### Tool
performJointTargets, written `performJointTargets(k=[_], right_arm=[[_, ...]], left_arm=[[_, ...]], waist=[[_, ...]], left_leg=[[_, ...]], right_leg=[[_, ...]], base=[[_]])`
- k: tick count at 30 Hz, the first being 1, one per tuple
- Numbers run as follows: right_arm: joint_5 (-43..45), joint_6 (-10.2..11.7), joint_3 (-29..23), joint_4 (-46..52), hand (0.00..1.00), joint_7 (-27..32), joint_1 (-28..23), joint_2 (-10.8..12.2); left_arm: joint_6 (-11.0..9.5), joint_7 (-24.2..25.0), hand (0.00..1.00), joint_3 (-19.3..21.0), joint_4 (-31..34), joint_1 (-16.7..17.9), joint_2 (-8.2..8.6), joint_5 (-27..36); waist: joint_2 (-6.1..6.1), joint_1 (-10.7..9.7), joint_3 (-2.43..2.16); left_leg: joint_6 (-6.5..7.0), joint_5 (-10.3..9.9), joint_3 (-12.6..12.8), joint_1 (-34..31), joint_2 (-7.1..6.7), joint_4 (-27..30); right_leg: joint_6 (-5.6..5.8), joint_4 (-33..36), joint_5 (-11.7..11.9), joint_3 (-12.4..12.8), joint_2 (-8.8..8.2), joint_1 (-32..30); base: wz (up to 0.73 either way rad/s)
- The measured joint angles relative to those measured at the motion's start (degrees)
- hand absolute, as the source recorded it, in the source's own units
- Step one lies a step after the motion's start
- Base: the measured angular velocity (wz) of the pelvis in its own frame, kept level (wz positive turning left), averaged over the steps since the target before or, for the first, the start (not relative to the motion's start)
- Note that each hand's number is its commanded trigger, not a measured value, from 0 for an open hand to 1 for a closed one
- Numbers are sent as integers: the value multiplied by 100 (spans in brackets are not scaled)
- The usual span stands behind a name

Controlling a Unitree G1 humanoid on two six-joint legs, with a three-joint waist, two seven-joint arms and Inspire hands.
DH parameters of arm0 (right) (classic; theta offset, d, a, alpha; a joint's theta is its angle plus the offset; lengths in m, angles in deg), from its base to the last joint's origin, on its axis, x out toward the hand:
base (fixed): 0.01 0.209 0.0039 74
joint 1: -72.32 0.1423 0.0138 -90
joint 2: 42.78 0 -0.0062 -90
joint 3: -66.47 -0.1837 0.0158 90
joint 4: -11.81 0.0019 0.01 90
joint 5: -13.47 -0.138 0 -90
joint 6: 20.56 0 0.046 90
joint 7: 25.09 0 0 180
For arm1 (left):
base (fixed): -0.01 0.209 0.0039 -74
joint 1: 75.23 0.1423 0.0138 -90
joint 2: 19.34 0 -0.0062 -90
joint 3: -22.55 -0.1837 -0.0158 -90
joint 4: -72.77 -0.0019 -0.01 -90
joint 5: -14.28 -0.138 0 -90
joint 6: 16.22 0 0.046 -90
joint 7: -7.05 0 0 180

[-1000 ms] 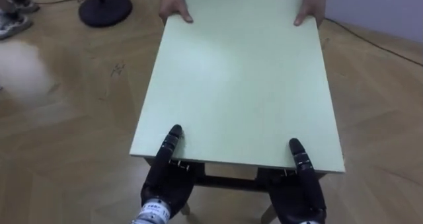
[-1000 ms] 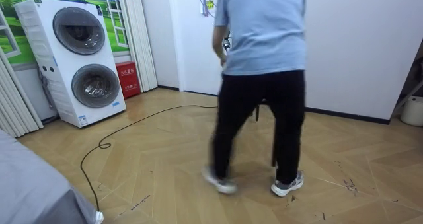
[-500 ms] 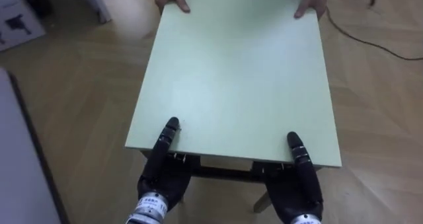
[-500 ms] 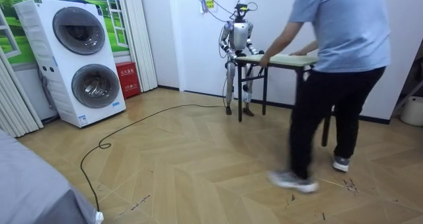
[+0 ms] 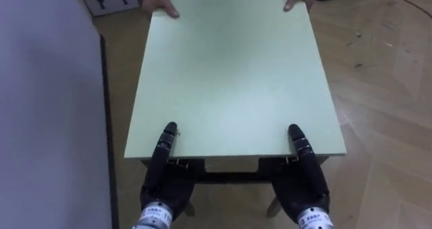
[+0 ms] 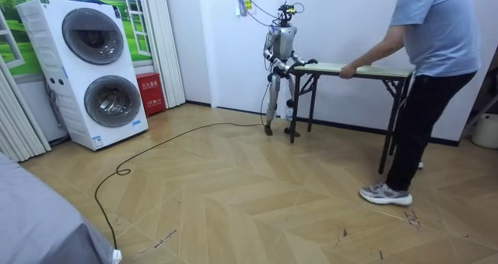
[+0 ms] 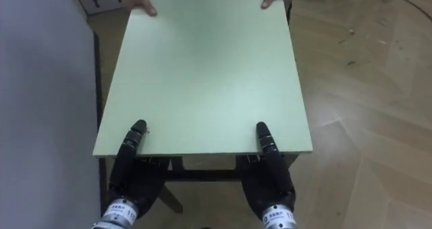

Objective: Move table with human

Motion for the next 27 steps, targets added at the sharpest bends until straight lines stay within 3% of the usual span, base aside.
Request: performJointTargets(k=[2, 3, 4, 5, 6, 7, 8, 9, 11, 14, 20, 27], right_arm=[[34, 12, -19, -6, 100, 48, 4, 12], [52, 12, -27, -14, 100, 47, 4, 28], [64, 13, -29, -17, 100, 48, 4, 33], [61, 14, -32, -21, 100, 47, -17, 40], [59, 14, -35, -21, 100, 47, -30, 47], [56, 17, -32, -37, 100, 47, -57, 66], [51, 53, -17, -36, 100, 45, -107, 78], [47, 60, -32, -37, 100, 46, -108, 78], [36, 53, -41, -38, 100, 73, -111, 104], [30, -19, -18, -37, 100, 170, -93, 180], [29, -116, 14, -39, 100, 356, 32, 165], [29, -239, 33, -225, 100, 417, 208, 174]], left_arm=[[16, -70, 100, -41, -7, 2, 72, 9], [17, -75, 100, -43, -14, 2, 95, 10], [13, -75, 100, -51, -16, 3, 98, 9], [11, -75, 100, -72, -18, 4, 91, 10], [11, -77, 100, -78, -18, 3, 85, 9], [16, -94, 100, -86, -30, 2, 57, 10], [17, -117, 100, -104, -32, -4, 26, 14], [13, -126, 100, -84, -38, -4, 25, 14], [-5, -146, 100, -78, -38, 3, 29, 12], [-52, -202, 100, -76, -36, 5, -12, -16], [-161, -245, 100, -66, -29, 4, -13, -64], [-208, -321, 100, -12, -25, 2, -38, -114]], waist=[[69, 7, 42], [83, -5, 49], [108, -19, 59], [118, -105, 60], [118, -191, 60], [139, -417, 47], [118, -590, 26], [118, -595, 27], [118, -453, 26], [80, -336, 21], [-33, -245, 24], [-60, -186, 28]], left_leg=[[92, -135, -285, 32, -117, 126], [115, -158, -373, 34, -148, 143], [127, -166, -622, 26, -256, 123], [130, -166, -823, 35, -369, 128], [152, -147, -897, 40, -428, 136], [151, -127, -983, 63, -502, 150], [92, -88, -812, 110, -483, 135], [90, -86, -729, 135, -453, 102], [92, -87, -727, 234, -444, -2], [209, -138, -757, 361, -460, -65], [275, -188, -726, 531, -465, -187], [295, -214, -741, 576, -465, -189]], right_leg=[[18, 628, -81, 621, -45, -225], [6, 774, -153, 928, -15, -359], [-68, 866, -243, 1454, 67, -692], [-90, 794, -245, 1735, 114, -1003], [-95, 677, -223, 1892, 149, -1124], [-48, 586, 42, 2098, 161, -1289], [-46, 531, 50, 2082, 125, -1212], [-38, 470, 51, 2022, 110, -1162], [-16, 283, 120, 1991, 162, -1029], [28, -57, 189, 2010, 194, -761], [60, -456, 321, 2227, 256, -452], [104, -743, 465, 2277, 288, -256]], base=[[43], [45], [56], [72], [115], [142], [128], [67], [3], [2], [4], [-1]])
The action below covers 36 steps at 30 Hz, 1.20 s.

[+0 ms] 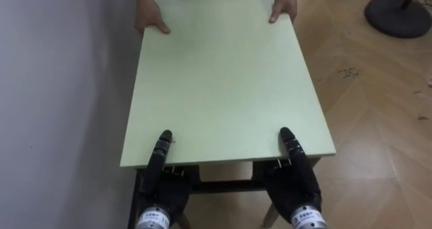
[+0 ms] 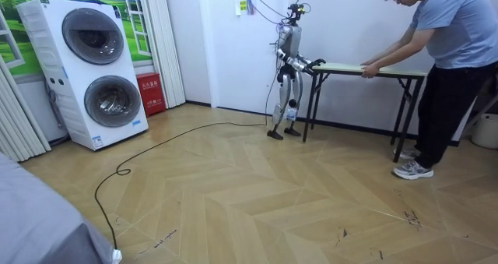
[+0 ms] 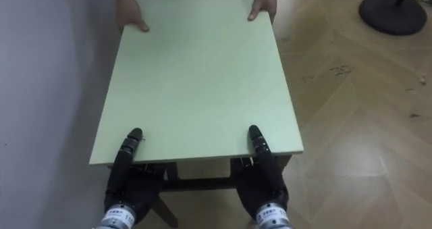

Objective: Move table with human

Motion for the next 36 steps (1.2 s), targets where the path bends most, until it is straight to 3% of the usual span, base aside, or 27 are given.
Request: performJointTargets(k=[9, 18, 19, 20, 21, 22, 23, 25, 28, 32, 36], right_arm=[[0, -93, 11, -95, 100, -2, -73, 23], [35, -249, -60, -686, 99, -236, -74, 140], [39, -270, -68, -721, 69, -262, -81, 154], [35, -328, -100, -729, 58, -263, -75, 149], [35, -347, -111, -741, 25, -263, -71, 151], [62, -379, -126, -788, 8, -265, -56, 167], [125, -415, -162, -891, 0, -302, -40, 190], [189, -449, -188, -1035, 0, -335, -41, 275], [283, -582, -191, -1054, 0, -486, -79, 238], [503, -858, -183, -1055, 0, -534, -71, 179], [617, -1048, -180, -1055, 0, -616, -70, 155]], left_arm=[[66, -3, 100, 88, -41, 82, -35, -131], [238, 313, 100, 211, -612, 104, -63, -285], [290, 371, 100, 227, -676, 104, -57, -290], [338, 383, 100, 254, -684, 104, -52, -302], [363, 384, 82, 262, -692, 104, -54, -314], [390, 412, 71, 287, -741, 105, -52, -351], [447, 462, 56, 347, -821, 105, -55, -368], [511, 572, 0, 409, -973, 118, -69, -413], [663, 655, 0, 504, -1079, 130, -149, -710], [943, 923, 0, 483, -1227, 110, -399, -2119], [1155, 1100, 0, 454, -1236, 78, -375, -2683]], waist=[[-20, 17, 3], [-25, 14, -2], [-25, 14, -2], [-29, 16, -5], [-34, 18, -9], [-41, 19, -15], [-50, 15, -19], [-80, 14, -50], [-95, -7, -69], [-87, -110, -83], [-58, -166, -102]], left_leg=[[32, -53, 8, 42, -2, 0], [38, -60, 37, 182, -5, -22], [29, -65, 36, 187, -8, -37], [25, -65, 35, 188, -9, -42], [19, -62, 35, 190, -9, -47], [-2, -49, 28, 217, -9, -79], [-51, -49, 18, 281, -9, -121], [-105, -48, 12, 394, -9, -200], [-191, -45, -58, 458, -8, -257], [-207, -33, -82, 497, -2, -281], [-198, -35, -81, 497, 22, -278]], right_leg=[[-8, 27, 42, -15, -12, 2], [-7, 44, 74, -4, -26, 86], [-7, 45, 74, 12, -18, 83], [-8, 42, 75, 15, -16, 82], [-7, 38, 76, 20, -16, 83], [-10, 31, 91, 36, -13, 96], [-18, 9, 110, 34, -11, 151], [-29, -9, 120, 34, -8, 229], [-64, -99, 163, 28, 17, 308], [-63, -199, 164, 64, 45, 398], [-63, -199, 163, 152, 86, 381]], base=[[0], [-1], [0], [0], [0], [-3], [0], [0], [1], [1], [-14]])
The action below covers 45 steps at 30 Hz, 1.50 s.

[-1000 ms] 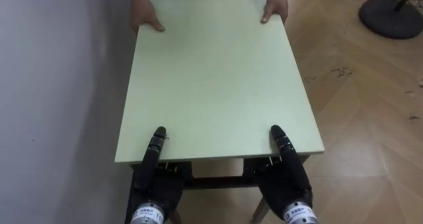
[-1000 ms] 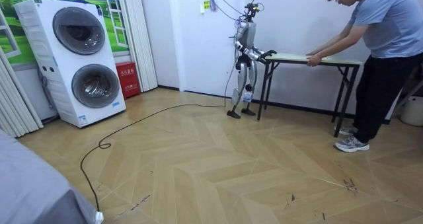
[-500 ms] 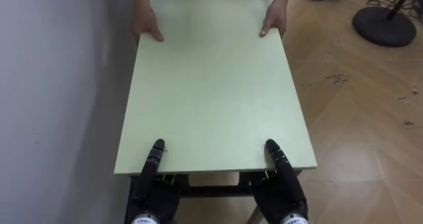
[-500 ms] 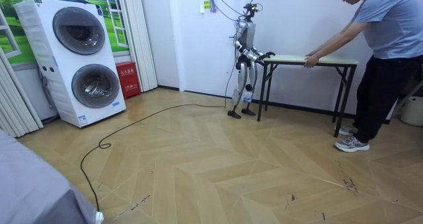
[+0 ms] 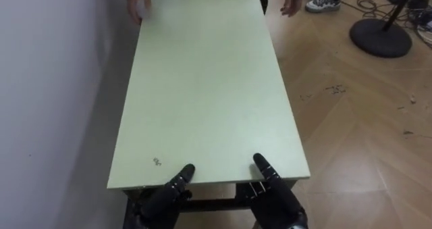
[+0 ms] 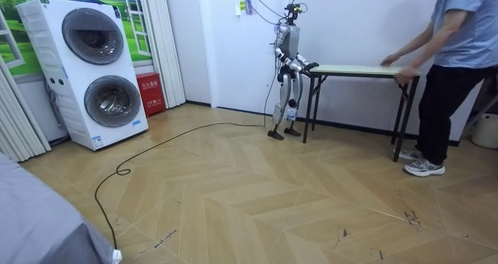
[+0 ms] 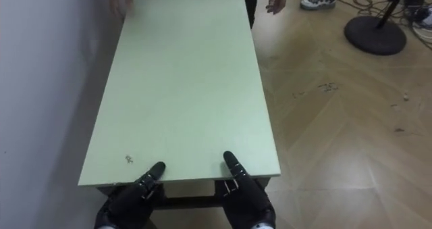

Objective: Move table with human

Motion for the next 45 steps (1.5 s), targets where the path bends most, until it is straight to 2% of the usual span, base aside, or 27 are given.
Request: performJointTargets(k=[4, 8, 12, 19, 24, 27, 30, 36, 40, 43, 45], right_arm=[[92, -115, 19, 0, 0, -253, 2, -16], [88, -212, 19, 0, 0, -417, 14, -30], [93, -273, 10, 0, 0, -524, 14, -52], [574, -274, -7, -6, 0, -790, 7, -100], [915, -285, -50, -111, 0, -1013, 4, -171], [1224, -285, -49, -284, 0, -1143, 14, -216], [1493, -330, -56, -459, 0, -1225, 32, -307], [2559, -397, -127, -961, 0, -1326, 133, -322], [3237, -397, -176, -1326, 0, -1386, 196, -356], [3821, -397, -191, -1634, 0, -1393, 285, -448], [4278, -397, -290, -1769, 0, -1379, 294, -459]], left_arm=[[211, 248, 0, -101, -114, -24, 143, -577], [405, 437, 0, -129, -337, -35, 172, -762], [505, 444, 0, -104, -431, -50, 165, -826], [533, 502, 0, -80, -496, -69, 166, -849], [535, 558, 0, -74, -919, -247, 167, -858], [536, 574, 0, -79, -1074, -264, 104, -929], [545, 573, 0, -80, -1165, -266, 51, -946], [544, 638, 0, 58, -1221, -303, 43, -1359], [535, 712, 0, 70, -1712, -439, 19, -1486], [533, 704, 0, 67, -1988, -422, -109, -1701], [520, 699, 0, 180, -2176, -440, -118, -1908]], waist=[[14, -28, -6], [51, -112, 9], [65, -143, 10], [57, -174, 17], [48, -167, 22], [27, -186, 19], [12, -194, 24], [-60, -171, -7], [-125, -162, -38], [-186, -167, -27], [-204, -166, -19]], left_leg=[[52, -9, 4, 3, 46, 32], [72, -24, -2, 2, 61, 58], [88, -34, -3, 7, 60, 60], [105, -46, -3, 16, 61, 75], [110, -50, -27, 26, 58, 73], [108, -49, -80, 30, 55, 75], [106, -48, -152, 27, 45, 78], [81, -51, -183, 29, 54, 68], [70, -65, -182, 44, 57, 71], [78, -77, -218, 46, 54, 77], [89, -85, -250, 47, 47, 79]], right_leg=[[-1, 12, 0, -6, 46, 2], [-15, 16, -8, -2, 63, 6], [-17, 14, -7, 5, 63, 9], [-17, 16, -7, -2, 61, 6], [-22, 6, -5, -27, 65, 0], [-42, 8, 8, -203, 66, 4], [-48, 9, 12, -241, 75, 0], [-70, 10, 25, -243, 99, -1], [-72, 9, 26, -331, 96, 21], [-73, 13, 27, -327, 101, 22], [-73, 13, 27, -321, 101, 22]], base=[[-3], [0], [0], [0], [-4], [1], [1], [-4], [0], [3], [7]])
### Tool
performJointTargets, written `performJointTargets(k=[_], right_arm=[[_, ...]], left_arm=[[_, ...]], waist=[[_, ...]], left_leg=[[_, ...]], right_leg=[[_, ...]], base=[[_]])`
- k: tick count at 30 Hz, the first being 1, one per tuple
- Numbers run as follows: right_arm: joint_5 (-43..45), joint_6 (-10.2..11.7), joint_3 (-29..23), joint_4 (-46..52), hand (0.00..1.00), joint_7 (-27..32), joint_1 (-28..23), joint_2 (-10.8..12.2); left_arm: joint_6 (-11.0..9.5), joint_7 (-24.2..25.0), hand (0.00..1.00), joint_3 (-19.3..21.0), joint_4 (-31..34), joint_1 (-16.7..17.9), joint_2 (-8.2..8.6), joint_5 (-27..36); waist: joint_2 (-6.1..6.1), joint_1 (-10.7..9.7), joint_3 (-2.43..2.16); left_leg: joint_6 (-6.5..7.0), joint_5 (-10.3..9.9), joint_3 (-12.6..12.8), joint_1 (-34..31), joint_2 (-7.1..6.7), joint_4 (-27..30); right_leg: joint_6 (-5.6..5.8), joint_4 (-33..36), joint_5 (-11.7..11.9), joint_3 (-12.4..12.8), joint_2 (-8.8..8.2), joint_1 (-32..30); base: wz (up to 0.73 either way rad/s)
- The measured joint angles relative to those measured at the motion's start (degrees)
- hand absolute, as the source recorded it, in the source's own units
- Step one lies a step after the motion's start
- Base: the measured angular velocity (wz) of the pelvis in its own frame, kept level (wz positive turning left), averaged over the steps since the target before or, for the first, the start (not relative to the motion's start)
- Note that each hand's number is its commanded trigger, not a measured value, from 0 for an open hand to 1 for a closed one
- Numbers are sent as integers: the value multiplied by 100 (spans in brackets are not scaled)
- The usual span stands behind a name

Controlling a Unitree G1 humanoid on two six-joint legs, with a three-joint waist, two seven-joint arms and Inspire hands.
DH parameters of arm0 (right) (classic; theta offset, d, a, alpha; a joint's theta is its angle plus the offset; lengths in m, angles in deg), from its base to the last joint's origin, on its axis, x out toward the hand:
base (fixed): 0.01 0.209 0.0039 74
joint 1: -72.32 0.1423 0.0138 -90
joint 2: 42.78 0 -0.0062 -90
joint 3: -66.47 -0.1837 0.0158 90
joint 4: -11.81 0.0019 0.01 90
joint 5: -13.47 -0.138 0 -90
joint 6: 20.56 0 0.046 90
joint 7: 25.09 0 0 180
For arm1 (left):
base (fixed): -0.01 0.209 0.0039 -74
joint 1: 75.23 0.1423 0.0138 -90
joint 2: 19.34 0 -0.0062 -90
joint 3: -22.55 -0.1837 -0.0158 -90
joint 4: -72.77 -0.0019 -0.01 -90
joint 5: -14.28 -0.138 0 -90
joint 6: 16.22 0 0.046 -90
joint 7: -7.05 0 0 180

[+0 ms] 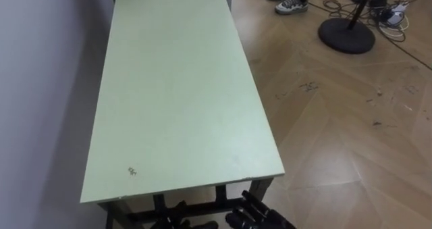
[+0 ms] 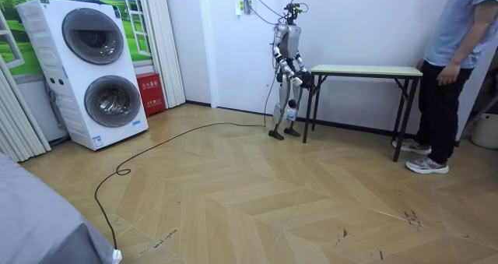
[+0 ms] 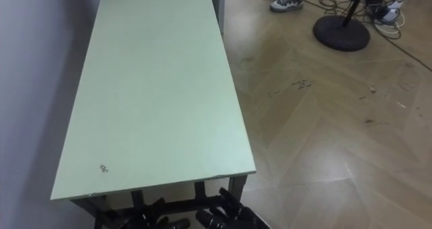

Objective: Move table with human

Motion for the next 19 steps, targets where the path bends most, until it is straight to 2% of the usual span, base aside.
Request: performJointTargets(k=[4, 8, 11, 16, 19], right_arm=[[700, 16, -84, -664, 0, 144, 130, -17], [773, 28, -192, -1186, 0, 425, 244, -23], [874, 98, -256, -1602, 0, 686, 329, -26], [943, 156, -449, -2218, 0, 1050, 326, 19], [954, 196, -605, -2661, 0, 1230, 317, 113]], left_arm=[[-56, -2, 0, 189, -582, -190, 11, -255], [-158, -191, 0, 244, -781, -253, 20, -470], [-203, -530, 0, 369, -1099, -252, 79, -1261], [-290, -1040, 0, 683, -1587, -171, 217, -1876], [-465, -1294, 0, 903, -1601, -107, 308, -2266]], waist=[[-7, 38, 12], [-1, 43, 14], [12, 33, 5], [35, 23, -2], [18, 14, -2]], left_leg=[[-5, -4, -54, 54, -7, 3], [-21, 1, -53, 50, -4, -16], [-69, 1, -55, 94, 5, -10], [-67, -7, -70, 112, 3, -17], [-68, -12, -101, 172, -6, -16]], right_leg=[[-6, -7, 4, 8, 14, 59], [-8, -18, 3, 25, 22, 37], [-18, -24, -1, 16, 35, 83], [-26, -24, -6, -43, 31, 104], [-35, -69, -12, -157, 20, 188]], base=[[1], [-9], [-5], [2], [4]])
